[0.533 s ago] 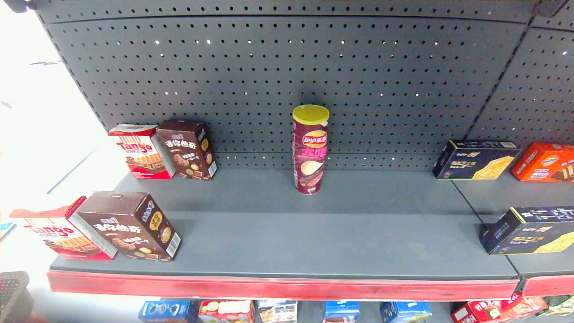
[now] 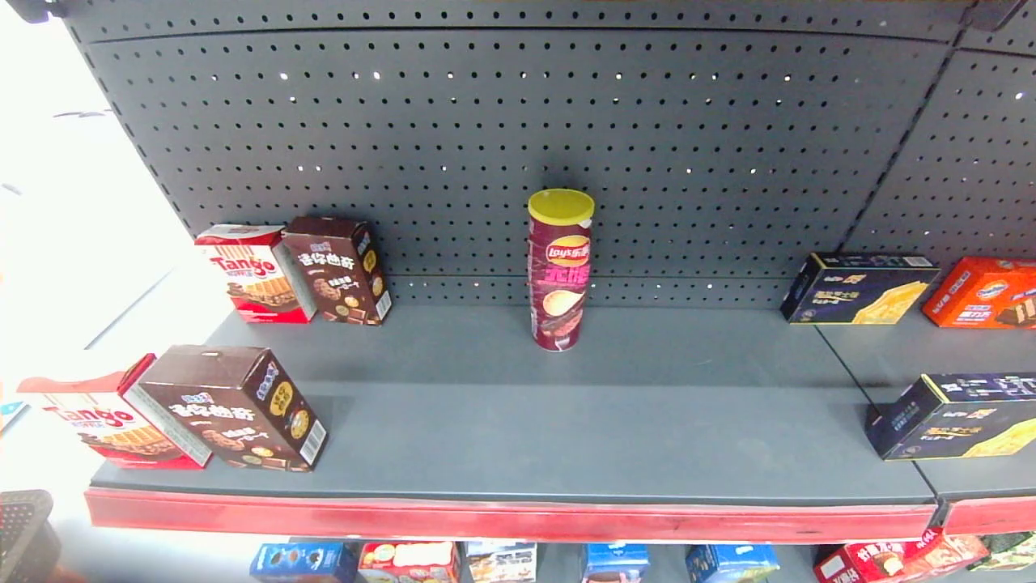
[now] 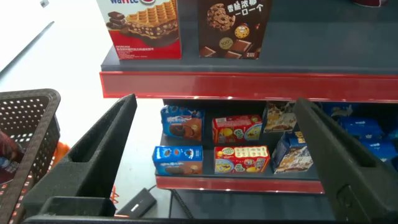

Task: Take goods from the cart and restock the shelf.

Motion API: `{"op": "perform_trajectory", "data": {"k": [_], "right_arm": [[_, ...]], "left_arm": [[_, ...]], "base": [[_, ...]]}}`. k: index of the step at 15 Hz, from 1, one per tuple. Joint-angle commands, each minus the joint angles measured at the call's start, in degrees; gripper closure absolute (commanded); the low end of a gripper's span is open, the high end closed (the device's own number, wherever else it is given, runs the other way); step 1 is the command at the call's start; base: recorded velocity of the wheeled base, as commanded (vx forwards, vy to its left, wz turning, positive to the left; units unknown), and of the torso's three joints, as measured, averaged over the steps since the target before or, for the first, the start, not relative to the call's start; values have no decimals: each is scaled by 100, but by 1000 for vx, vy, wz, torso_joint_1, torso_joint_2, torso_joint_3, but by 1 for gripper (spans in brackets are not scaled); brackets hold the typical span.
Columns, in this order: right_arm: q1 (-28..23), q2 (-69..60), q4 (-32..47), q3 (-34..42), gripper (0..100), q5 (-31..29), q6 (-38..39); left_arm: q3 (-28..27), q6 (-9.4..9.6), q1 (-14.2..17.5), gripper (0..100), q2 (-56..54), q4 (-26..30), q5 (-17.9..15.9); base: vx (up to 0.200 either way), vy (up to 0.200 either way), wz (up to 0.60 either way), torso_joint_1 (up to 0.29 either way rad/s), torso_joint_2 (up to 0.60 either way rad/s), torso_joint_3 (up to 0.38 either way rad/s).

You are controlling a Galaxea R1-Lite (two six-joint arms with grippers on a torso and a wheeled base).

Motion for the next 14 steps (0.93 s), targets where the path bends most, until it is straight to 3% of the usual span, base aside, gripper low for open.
{"op": "perform_trajectory", "data": {"k": [1,14], "right_arm": [[3,9,-4,0,0,1,-8],[3,9,-4,0,0,1,-8]], "left_arm": [[0,-4,1,0,5,-2,1],[0,-4,1,0,5,-2,1]], "base": [[0,0,600,7,2,2],[0,0,600,3,3,3]]}}
